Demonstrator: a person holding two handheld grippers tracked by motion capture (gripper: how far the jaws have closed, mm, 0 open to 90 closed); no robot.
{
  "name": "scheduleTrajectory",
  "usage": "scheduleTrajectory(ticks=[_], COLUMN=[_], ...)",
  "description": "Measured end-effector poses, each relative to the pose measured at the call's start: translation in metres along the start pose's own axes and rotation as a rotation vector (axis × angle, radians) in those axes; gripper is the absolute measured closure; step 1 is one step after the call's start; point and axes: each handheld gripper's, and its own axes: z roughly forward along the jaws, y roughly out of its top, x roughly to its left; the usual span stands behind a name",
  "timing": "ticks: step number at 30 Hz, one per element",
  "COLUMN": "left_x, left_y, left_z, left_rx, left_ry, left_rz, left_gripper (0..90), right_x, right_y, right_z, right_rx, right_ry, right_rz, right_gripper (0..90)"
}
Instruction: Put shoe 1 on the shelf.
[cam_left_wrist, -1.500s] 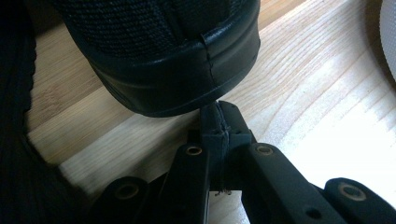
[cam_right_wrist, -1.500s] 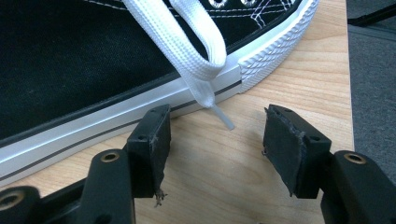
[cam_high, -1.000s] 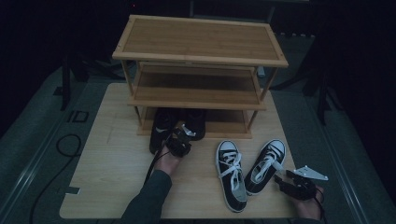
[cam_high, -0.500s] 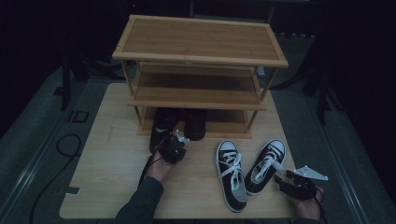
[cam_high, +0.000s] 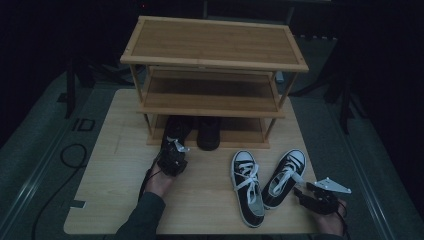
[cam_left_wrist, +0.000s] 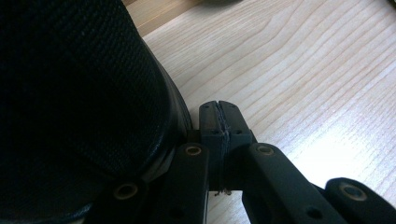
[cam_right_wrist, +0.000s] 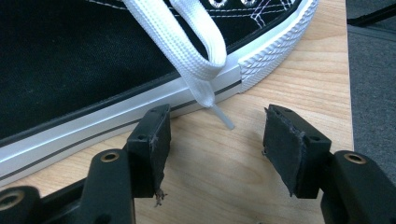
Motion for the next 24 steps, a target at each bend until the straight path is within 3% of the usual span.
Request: scheduleTrajectory(ticks=[16, 24], left_x=[0.03, 0.034], left_y=[0.0, -0.023], left_z=[-0.006, -0.017], left_rx=[0.009, 0.001], left_ry=[0.075, 0.063], left_rz=[-0.034, -0.044], left_gripper=[89.8, 88.4], right_x=[0.0, 0.0], right_y=[0.0, 0.0], right_z=[0.0, 0.0], right_rx=[0.0, 0.0], right_ry=[0.0, 0.0], right_rz=[0.0, -0.001], right_gripper=[41.0, 41.0])
